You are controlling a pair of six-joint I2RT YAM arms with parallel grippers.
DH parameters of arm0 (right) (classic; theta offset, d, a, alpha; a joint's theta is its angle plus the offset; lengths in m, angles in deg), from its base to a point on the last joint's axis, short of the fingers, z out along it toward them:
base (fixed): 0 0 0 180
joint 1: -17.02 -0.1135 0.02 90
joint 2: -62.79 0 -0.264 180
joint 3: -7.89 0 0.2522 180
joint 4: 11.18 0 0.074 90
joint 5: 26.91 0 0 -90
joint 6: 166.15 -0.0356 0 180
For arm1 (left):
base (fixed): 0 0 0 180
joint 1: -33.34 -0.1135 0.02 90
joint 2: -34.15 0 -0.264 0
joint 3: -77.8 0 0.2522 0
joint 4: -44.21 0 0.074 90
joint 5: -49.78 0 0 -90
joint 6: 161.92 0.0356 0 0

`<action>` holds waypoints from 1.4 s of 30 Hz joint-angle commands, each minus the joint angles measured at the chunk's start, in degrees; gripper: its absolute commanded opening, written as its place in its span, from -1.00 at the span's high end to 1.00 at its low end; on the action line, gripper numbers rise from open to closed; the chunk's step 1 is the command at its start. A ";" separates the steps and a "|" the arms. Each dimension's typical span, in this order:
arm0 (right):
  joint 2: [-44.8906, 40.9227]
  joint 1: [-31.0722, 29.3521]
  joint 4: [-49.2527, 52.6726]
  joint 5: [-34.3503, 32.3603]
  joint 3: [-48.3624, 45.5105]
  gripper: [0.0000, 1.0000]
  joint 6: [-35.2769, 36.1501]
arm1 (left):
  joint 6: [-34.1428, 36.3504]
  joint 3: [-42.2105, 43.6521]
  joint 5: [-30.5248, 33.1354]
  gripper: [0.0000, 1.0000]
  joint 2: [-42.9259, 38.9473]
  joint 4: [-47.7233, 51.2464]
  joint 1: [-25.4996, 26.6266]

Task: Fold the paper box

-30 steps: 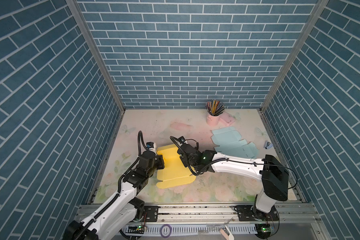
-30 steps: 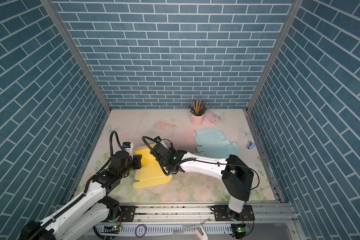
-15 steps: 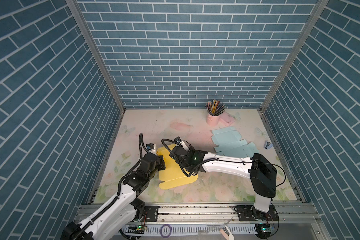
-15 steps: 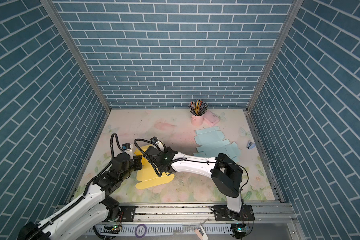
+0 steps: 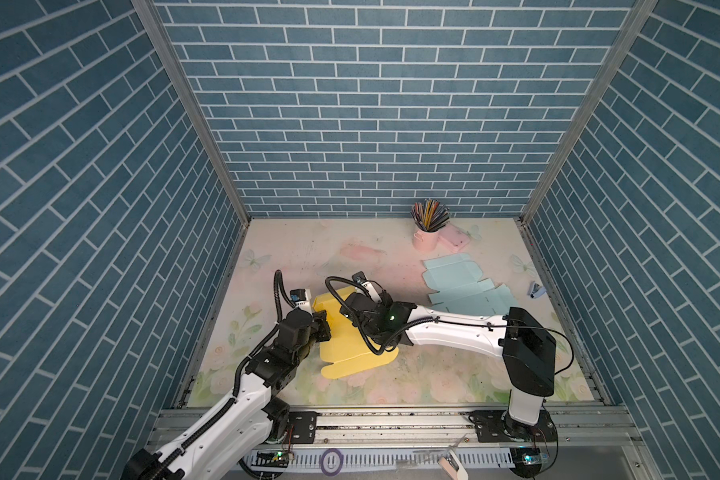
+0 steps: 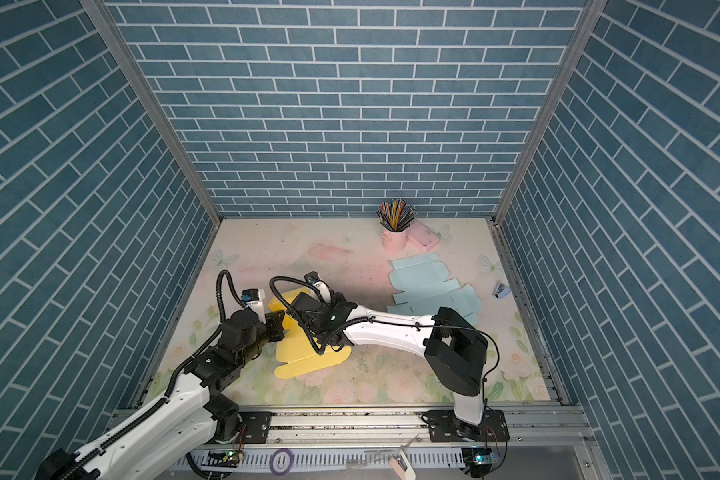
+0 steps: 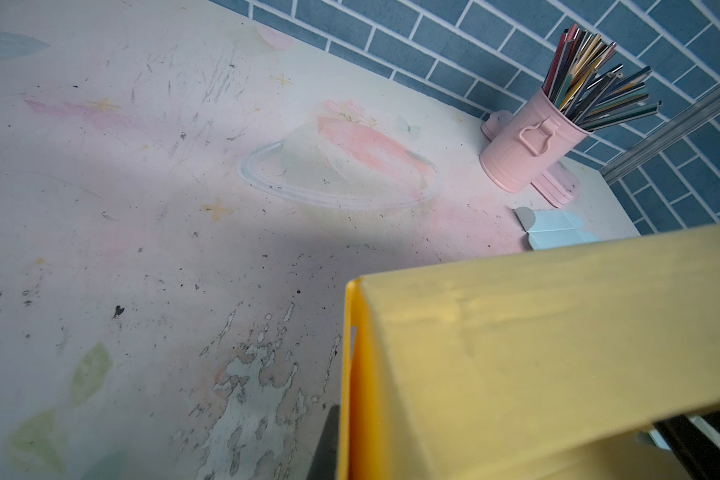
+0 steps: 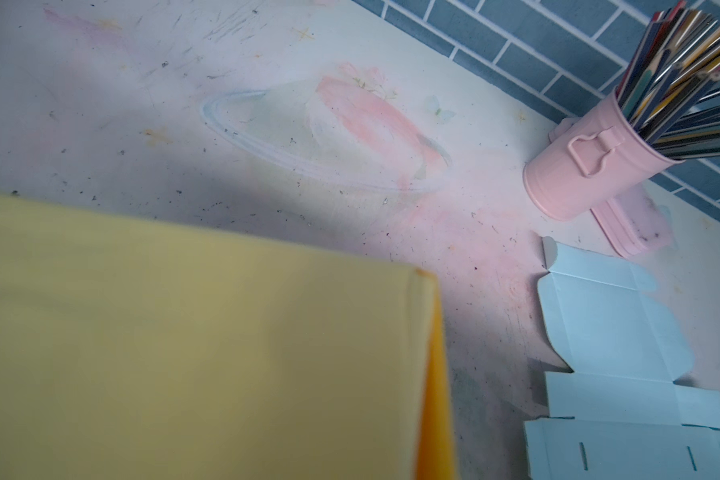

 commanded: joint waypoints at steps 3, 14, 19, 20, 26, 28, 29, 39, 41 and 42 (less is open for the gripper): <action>5.42 -0.14 8.46 -11.18 4.24 0.56 -2.11 | -2.09 1.34 0.18 1.00 -0.75 -2.86 0.28; 7.74 -0.56 7.22 -14.90 6.41 0.80 -2.31 | -4.43 1.45 -0.86 1.00 2.31 -8.59 0.21; 7.81 -0.58 5.82 -15.26 6.27 1.00 -2.22 | -5.21 1.93 -1.49 1.00 2.70 -9.85 0.32; 7.45 -0.53 4.87 -15.09 5.80 1.00 -1.97 | -5.15 1.98 -1.52 1.00 2.61 -9.83 0.30; 3.44 -0.78 -0.83 -13.45 1.22 0.65 0.26 | -5.21 2.43 -1.21 1.00 2.29 -9.52 0.30; 3.13 -0.88 -0.27 -14.31 1.23 0.65 -0.04 | -5.17 2.47 -1.07 1.00 2.32 -9.50 0.34; 3.19 -0.97 -0.09 -14.63 1.30 0.65 -0.24 | -5.21 2.56 -1.03 1.00 2.33 -9.61 0.30; 2.59 -1.65 -1.31 -14.73 1.37 0.59 0.26 | -4.74 2.89 0.35 1.00 4.34 -9.94 0.31; -0.19 -2.43 -4.81 -13.45 -0.98 0.23 2.67 | -4.40 2.82 0.82 1.00 4.85 -9.71 0.31; -1.52 -2.61 -5.83 -12.69 -2.15 0.10 3.20 | -4.14 2.69 1.10 1.00 4.95 -9.49 0.31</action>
